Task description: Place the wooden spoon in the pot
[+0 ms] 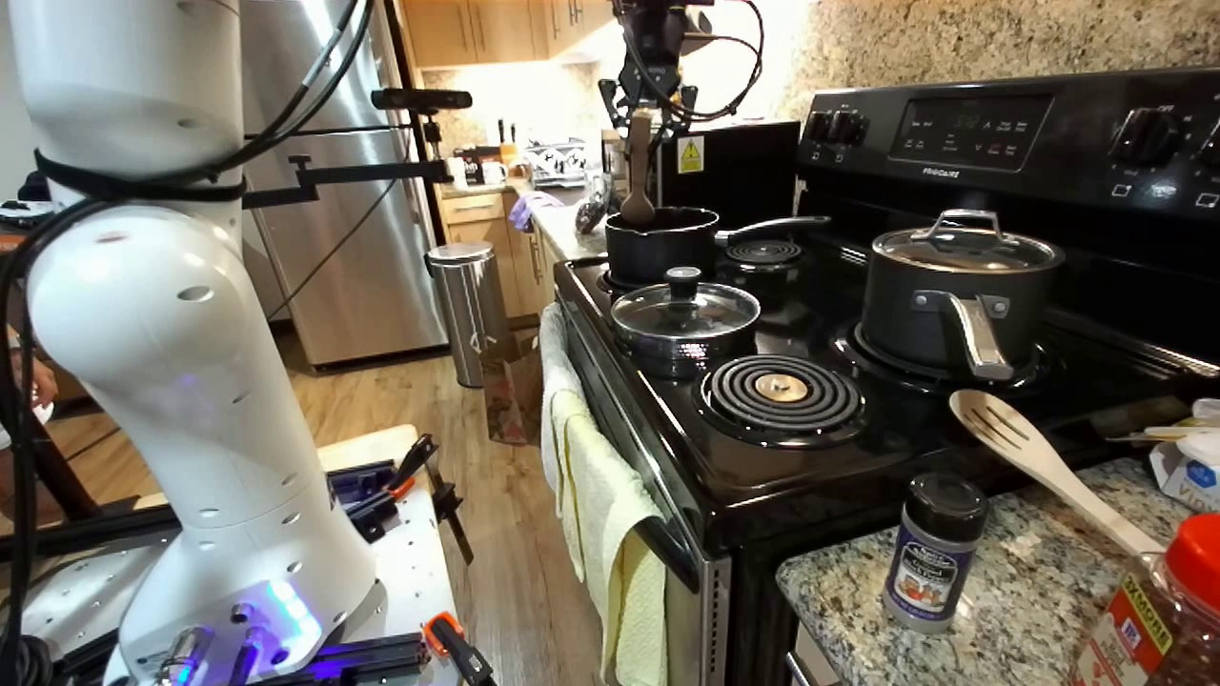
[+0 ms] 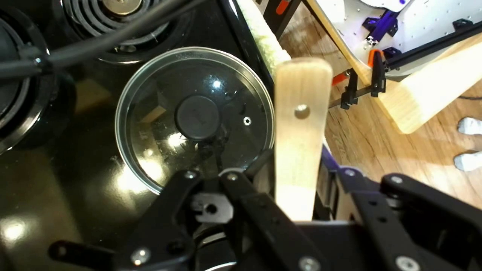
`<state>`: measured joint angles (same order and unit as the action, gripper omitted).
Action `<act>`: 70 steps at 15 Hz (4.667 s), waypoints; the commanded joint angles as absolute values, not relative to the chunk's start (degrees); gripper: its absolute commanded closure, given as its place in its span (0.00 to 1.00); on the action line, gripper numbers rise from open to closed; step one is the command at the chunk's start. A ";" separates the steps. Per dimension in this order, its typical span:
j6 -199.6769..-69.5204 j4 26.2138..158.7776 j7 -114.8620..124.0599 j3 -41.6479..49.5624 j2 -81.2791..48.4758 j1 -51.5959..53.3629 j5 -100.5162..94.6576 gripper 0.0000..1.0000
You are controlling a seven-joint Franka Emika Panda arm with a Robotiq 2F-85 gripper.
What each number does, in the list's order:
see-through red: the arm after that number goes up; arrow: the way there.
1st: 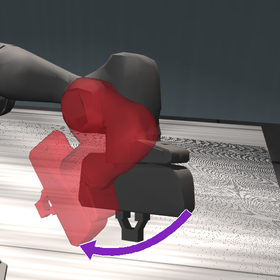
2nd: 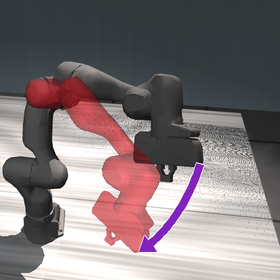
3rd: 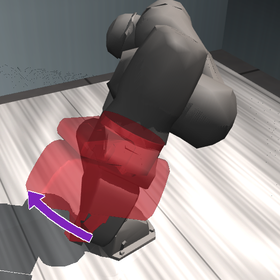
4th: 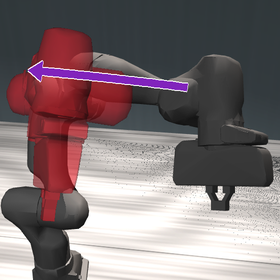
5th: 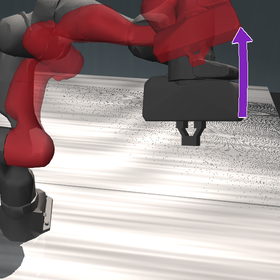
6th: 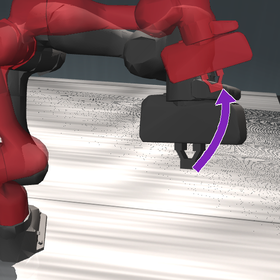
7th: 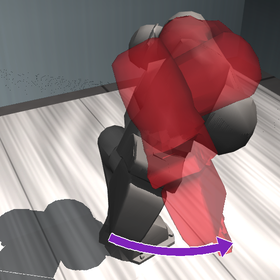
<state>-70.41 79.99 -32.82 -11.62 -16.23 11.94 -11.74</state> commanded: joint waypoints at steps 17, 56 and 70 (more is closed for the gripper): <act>-90.04 87.96 -36.52 -14.64 -20.54 13.37 -10.87 0.91; -114.76 96.78 -10.35 -6.30 -2.64 7.66 -4.06 0.00; -113.05 118.16 6.78 -5.10 14.05 5.18 -13.26 0.00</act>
